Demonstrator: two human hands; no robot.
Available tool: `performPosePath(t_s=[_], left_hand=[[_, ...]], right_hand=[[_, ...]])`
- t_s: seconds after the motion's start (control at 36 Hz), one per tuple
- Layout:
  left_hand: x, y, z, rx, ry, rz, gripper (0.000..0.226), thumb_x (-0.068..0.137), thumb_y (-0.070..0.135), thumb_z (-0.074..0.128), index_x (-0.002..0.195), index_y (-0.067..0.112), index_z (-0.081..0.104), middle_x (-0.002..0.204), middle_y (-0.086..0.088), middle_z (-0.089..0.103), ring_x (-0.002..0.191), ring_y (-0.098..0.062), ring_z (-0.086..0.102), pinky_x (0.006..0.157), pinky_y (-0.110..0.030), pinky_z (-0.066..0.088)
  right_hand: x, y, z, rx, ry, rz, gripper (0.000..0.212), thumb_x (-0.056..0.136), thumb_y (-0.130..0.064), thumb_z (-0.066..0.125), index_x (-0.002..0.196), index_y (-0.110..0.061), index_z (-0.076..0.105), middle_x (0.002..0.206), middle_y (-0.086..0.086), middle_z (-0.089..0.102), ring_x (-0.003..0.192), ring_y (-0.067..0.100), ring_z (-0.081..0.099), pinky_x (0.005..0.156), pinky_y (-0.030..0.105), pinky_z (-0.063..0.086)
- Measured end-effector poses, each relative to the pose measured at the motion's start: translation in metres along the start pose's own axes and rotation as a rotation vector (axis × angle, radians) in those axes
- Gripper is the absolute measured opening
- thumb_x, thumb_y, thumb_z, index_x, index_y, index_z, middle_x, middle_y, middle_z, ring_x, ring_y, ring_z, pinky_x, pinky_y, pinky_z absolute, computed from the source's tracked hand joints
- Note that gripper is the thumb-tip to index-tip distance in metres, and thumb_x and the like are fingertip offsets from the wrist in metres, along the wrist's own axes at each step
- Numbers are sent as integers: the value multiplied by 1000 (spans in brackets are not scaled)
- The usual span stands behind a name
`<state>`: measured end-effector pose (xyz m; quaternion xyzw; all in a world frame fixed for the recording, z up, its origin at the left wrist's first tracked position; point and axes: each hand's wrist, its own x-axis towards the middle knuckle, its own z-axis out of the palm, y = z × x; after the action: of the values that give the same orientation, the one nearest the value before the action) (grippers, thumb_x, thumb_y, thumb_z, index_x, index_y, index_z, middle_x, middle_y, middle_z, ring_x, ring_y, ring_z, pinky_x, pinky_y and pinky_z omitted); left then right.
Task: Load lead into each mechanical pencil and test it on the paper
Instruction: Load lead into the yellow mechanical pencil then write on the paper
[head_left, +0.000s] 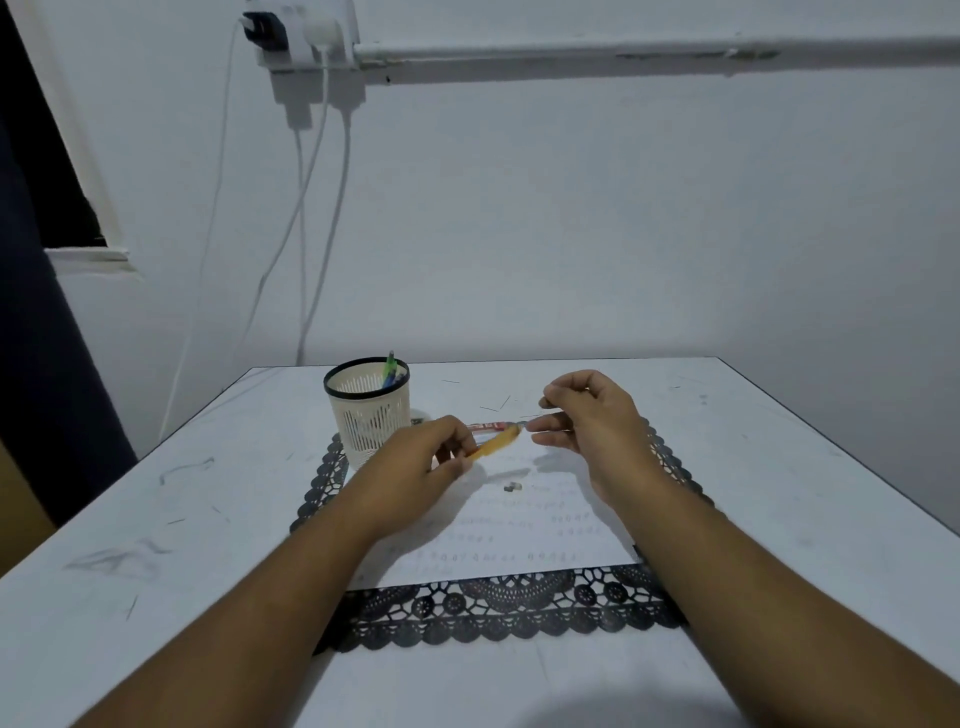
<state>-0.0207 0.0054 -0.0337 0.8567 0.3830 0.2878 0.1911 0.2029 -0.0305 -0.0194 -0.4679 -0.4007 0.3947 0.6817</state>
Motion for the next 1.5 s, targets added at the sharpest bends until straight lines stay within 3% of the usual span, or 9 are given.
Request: performPosePath(t_s=[0.11, 0.42, 0.72, 1.06, 1.5], left_hand=[[0, -3, 2, -32, 28, -13, 10, 102, 22, 63, 103, 32, 62, 96, 13, 67, 87, 2, 57, 68, -14, 42], [-1, -3, 2, -83, 75, -17, 9, 101, 20, 64, 104, 28, 65, 96, 11, 69, 83, 4, 59, 69, -12, 44], [0, -4, 2, -80, 73, -18, 9, 101, 21, 64, 105, 30, 65, 95, 11, 68, 83, 1, 59, 68, -14, 43], [-2, -3, 1, -82, 72, -24, 9, 101, 23, 64, 103, 31, 65, 95, 11, 68, 82, 2, 59, 69, -11, 44], [-1, -1, 1, -73, 64, -30, 10, 102, 24, 63, 102, 34, 63, 95, 14, 68, 84, 2, 59, 68, -14, 43]], right_hand=[[-7, -5, 6, 34, -18, -64, 6, 97, 1, 68, 98, -3, 64, 85, 13, 70, 73, 31, 75, 59, 31, 63], [-16, -13, 12, 77, -39, -142, 7, 96, 2, 69, 96, -4, 65, 89, 18, 74, 86, 37, 78, 58, 30, 61], [-20, -10, 16, -24, -42, -146, 4, 101, -7, 65, 102, -6, 61, 88, 16, 79, 81, 33, 77, 58, 33, 63], [-23, -11, 14, -170, 1, -236, 5, 104, -15, 62, 106, -11, 59, 89, 8, 80, 82, 34, 76, 73, 46, 61], [-25, -9, 16, -230, -29, -265, 4, 105, -17, 62, 103, -14, 60, 88, 3, 81, 76, 22, 74, 71, 38, 59]])
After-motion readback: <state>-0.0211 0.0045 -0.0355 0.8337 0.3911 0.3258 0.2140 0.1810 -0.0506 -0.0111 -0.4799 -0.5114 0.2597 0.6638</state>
